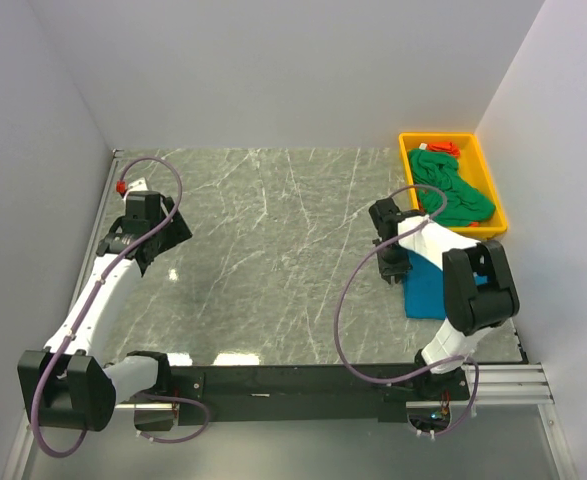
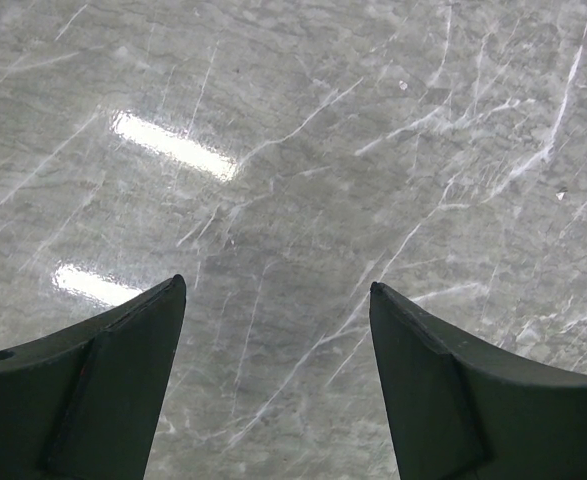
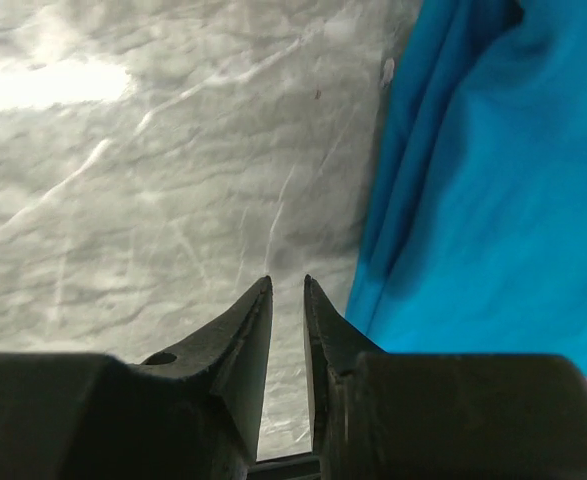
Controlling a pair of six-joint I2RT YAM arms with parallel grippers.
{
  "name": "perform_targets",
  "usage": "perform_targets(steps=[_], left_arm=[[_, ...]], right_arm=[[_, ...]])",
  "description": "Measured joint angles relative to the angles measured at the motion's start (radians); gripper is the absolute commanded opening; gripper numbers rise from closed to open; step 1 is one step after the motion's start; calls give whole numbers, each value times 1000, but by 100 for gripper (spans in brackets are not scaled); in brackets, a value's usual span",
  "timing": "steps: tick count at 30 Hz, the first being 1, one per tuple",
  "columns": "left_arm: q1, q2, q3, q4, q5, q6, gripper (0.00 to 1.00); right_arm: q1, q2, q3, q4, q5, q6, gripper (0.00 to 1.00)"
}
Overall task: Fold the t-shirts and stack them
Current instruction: Neatly place the folded tshirt to the corner
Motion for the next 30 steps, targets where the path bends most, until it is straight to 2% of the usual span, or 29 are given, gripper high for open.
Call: perform_targets(steps=[7, 18, 26, 30], left_arm=[[0, -11, 0, 0, 0, 0, 80], [-2, -24, 0, 0, 0, 0, 80], [-4, -24, 0, 0, 0, 0, 80], [-4, -24, 0, 0, 0, 0, 80]], right_arm=[[-38, 61, 6, -5, 37, -38, 26], [-172, 74, -3, -2, 193, -59, 27], [-175, 82, -32, -13, 309, -53, 27], [-159, 71, -32, -21, 320, -51, 28]])
